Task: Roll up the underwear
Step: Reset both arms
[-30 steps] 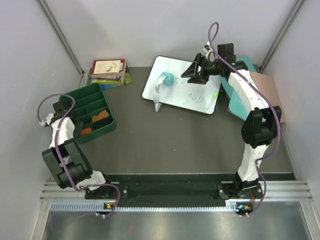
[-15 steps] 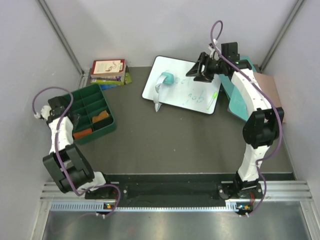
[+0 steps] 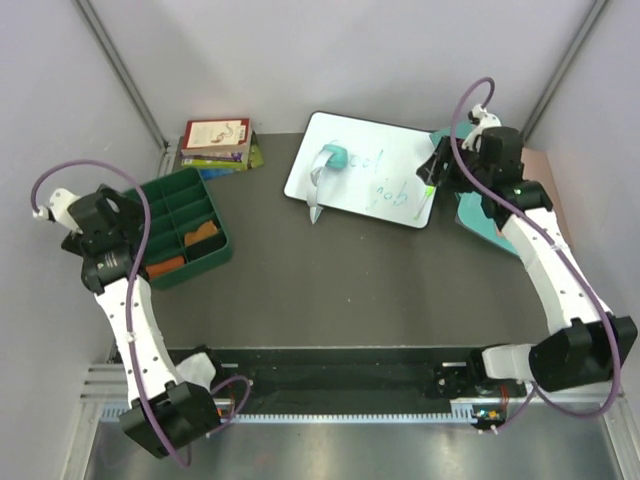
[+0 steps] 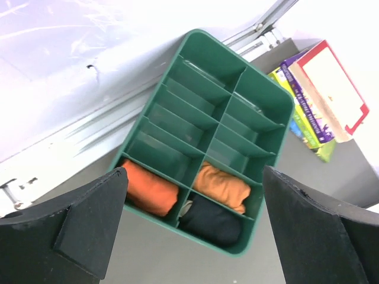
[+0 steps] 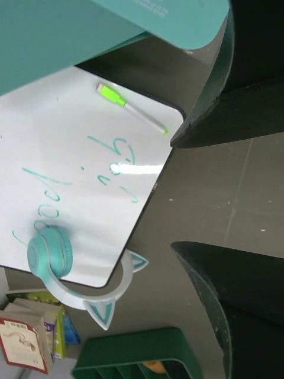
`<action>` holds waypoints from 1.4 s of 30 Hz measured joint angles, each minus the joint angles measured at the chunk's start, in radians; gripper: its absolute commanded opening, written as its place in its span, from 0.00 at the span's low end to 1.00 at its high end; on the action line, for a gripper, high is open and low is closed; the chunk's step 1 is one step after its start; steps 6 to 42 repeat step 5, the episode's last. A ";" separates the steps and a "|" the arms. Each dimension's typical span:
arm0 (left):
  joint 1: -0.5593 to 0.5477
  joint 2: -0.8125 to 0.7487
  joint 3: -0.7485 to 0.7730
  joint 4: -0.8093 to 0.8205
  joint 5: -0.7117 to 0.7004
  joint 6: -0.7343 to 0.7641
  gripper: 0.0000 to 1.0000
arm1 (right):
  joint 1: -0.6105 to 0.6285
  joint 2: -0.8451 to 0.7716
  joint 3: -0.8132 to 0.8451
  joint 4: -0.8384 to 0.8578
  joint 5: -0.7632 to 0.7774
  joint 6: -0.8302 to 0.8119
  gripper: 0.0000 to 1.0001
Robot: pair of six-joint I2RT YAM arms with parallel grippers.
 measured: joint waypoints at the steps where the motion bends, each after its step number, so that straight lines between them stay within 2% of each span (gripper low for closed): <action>1: 0.000 -0.004 0.001 -0.003 -0.002 0.011 0.99 | 0.000 -0.027 -0.029 0.010 0.028 -0.001 0.64; 5: 0.000 -0.006 0.002 -0.023 -0.004 0.059 0.99 | 0.000 -0.093 -0.134 0.045 0.098 0.000 0.64; 42: 0.000 -0.006 0.002 -0.023 -0.004 0.059 0.99 | 0.000 -0.093 -0.134 0.045 0.098 0.000 0.64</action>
